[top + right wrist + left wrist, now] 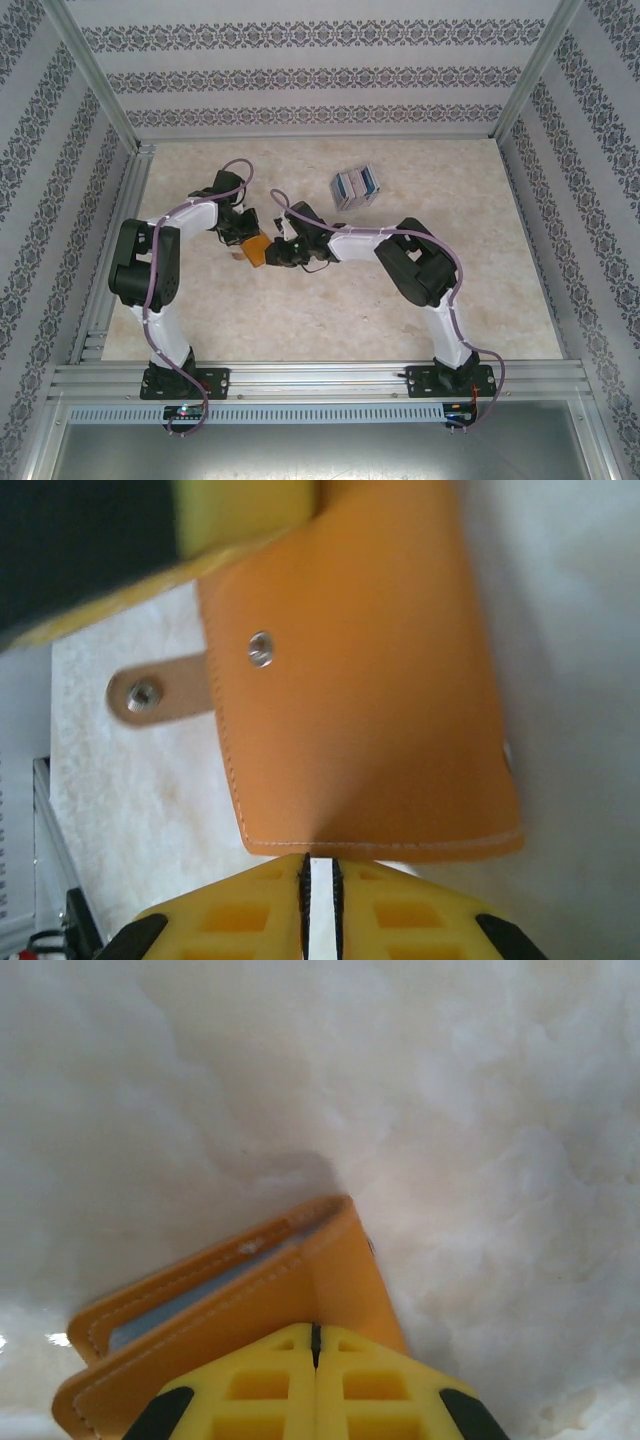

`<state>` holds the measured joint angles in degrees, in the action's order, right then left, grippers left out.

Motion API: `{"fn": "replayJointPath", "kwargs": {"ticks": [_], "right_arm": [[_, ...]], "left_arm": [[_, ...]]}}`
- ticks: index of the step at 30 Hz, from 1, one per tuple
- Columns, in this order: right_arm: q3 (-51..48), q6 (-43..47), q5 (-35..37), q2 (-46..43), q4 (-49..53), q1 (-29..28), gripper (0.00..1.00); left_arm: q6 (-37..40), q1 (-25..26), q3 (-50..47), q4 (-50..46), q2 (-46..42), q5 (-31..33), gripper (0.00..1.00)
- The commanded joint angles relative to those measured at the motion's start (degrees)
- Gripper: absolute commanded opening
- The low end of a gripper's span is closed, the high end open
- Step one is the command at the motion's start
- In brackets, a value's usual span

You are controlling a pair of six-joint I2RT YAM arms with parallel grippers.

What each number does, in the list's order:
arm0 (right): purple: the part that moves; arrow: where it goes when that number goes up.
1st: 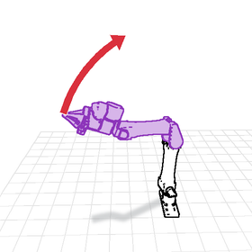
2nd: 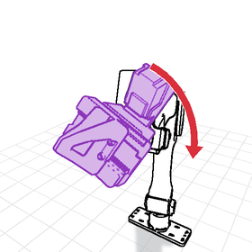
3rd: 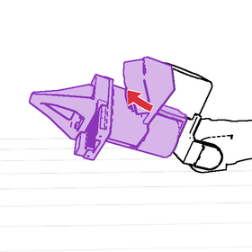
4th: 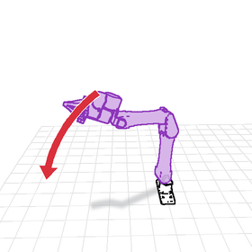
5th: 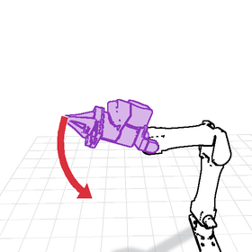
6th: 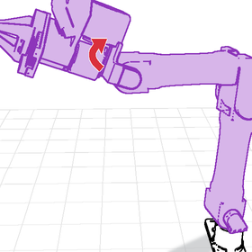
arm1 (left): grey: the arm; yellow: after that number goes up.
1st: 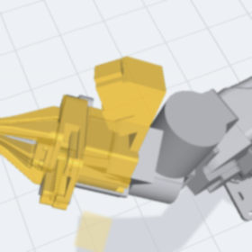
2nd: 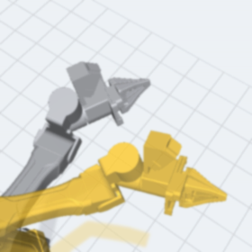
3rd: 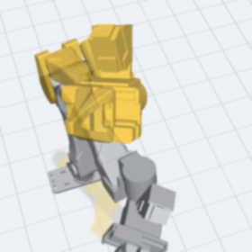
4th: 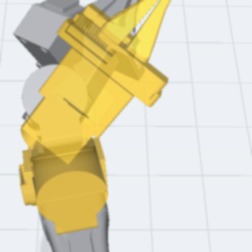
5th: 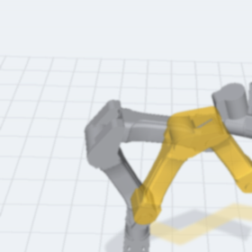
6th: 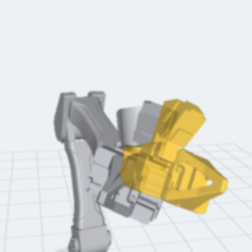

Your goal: Put the credit cards into the card holder

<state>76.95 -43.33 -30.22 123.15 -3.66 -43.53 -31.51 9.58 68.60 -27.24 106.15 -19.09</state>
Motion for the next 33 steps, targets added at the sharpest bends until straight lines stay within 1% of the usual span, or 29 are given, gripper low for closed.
{"fn": "replayJointPath", "kwargs": {"ticks": [1, 5, 7, 10, 13, 16, 20, 24, 26, 30, 33], "right_arm": [[5.30, 1.31, 1.84, 2.75, -0.49, 2.94, 0.17], [12.28, 1.90, -0.33, 7.03, 1.99, 5.62, 0.18], [17.11, 2.02, -2.94, 9.86, 3.65, 6.49, 0.18], [24.61, 2.09, -6.53, 13.59, 6.92, 6.82, 0.19], [27.45, 2.66, -7.64, 14.23, 8.87, 6.57, 0.19], [24.53, 4.57, -6.86, 10.72, 10.22, 6.74, 0.21], [14.83, 8.17, -3.84, 1.73, 12.05, 6.70, 0.23], [5.95, 9.60, -3.48, -5.25, 12.28, 5.84, 0.24], [1.99, 9.58, -3.41, -7.85, 12.04, 4.76, 0.24], [-1.27, 8.68, -3.87, -9.59, 11.08, 1.22, 0.26], [1.00, 7.49, -4.92, -7.59, 10.21, -2.16, 0.27]], "left_arm": [[1.98, -0.17, -2.79, -2.13, -1.47, 2.59, 0.05], [1.28, -0.10, -4.80, -1.24, -2.04, 1.35, 0.05], [0.80, -0.13, -5.41, -1.08, -2.39, 0.62, 0.05], [0.05, -0.11, -6.45, -0.35, -2.94, -0.33, 0.05], [-0.72, -0.09, -7.06, 0.11, -3.23, -1.39, 0.05], [-0.59, -0.09, -6.52, -0.88, -3.32, -1.00, 0.05], [0.27, -0.46, -3.89, -2.98, -3.23, 0.45, 0.05], [-1.16, -0.73, 0.24, -2.19, -2.20, -1.91, 0.07], [-0.85, -0.71, 3.37, -3.03, -1.88, -1.67, 0.08], [2.14, -1.30, 9.93, -6.01, 0.72, 3.12, 0.12], [3.34, -2.39, 14.25, -8.29, 4.85, 4.27, 0.11]]}}
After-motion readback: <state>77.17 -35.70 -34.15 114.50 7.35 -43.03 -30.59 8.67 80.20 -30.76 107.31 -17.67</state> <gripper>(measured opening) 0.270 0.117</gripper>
